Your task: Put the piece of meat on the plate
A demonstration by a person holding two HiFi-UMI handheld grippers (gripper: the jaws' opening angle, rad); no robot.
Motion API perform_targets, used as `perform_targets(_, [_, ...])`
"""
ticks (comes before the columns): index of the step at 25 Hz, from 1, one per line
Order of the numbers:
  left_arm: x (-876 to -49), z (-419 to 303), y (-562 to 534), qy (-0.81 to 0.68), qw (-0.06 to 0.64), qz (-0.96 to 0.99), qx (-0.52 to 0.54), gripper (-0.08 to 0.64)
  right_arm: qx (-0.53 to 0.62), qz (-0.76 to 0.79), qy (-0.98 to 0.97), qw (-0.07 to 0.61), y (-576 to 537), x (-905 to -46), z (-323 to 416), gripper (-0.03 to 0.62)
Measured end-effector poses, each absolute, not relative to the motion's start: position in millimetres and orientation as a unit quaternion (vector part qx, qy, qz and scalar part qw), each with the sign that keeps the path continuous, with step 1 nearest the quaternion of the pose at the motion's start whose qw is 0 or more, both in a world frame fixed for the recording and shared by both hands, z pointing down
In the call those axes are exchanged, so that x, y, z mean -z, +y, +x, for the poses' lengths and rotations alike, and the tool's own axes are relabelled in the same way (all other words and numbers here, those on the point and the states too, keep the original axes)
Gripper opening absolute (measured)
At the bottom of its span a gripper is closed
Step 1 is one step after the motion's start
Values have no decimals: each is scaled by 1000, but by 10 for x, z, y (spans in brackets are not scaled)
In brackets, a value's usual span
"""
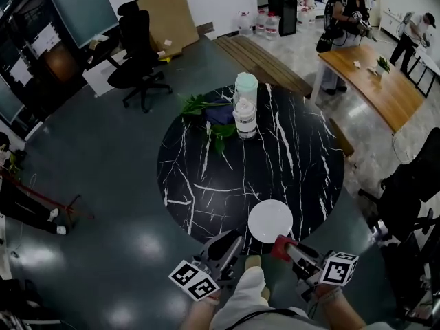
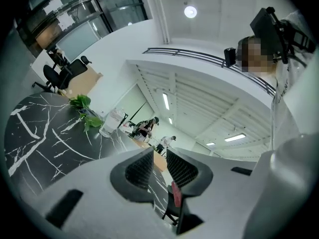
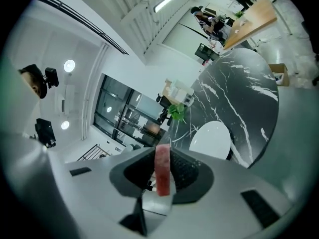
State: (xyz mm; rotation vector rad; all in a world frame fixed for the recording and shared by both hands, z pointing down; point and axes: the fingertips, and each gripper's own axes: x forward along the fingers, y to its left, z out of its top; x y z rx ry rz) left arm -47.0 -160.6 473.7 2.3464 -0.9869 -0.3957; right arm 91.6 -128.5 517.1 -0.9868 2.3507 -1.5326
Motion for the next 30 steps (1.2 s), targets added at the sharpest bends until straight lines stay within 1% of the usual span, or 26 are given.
perform_targets(7, [-5075,-631,-2081,-398,298,857,140,86,522,-349,778,27,-1855,-5623,818,87])
perform_targets(11, [-5222,-663,-2251,-403,309,850,141,86,520,-349,779,-38,-2062,-5891,714,87])
perform_targets(15, [-5348,-677,-2300,-403,323,845,137,86,517,-318,791,-72,-2186,-5971,533,87])
perform_targets(17, [-5389,-693,-2308,-404,329,842,138,86,509,-312,796,-102,-2220,-6043,496,87])
perform_targets(22, [-5427,-741,-2320,-408,333,838,142,86,439,-305,821,-199,-2232,-6157,535,89])
perform_targets(26, [-5395,-774,-2302,-411,332,837,145,86,355,-321,838,-260,-2277,-6157,622,116])
perform_targets(28, [-5376,-776,-2274,-411,332,836,147,86,323,-332,843,-273,-2291,-6137,664,147])
perform_targets(30, [-5354,-769,-2236,-410,331,837,148,86,310,-343,847,-263,-2303,-6077,690,174])
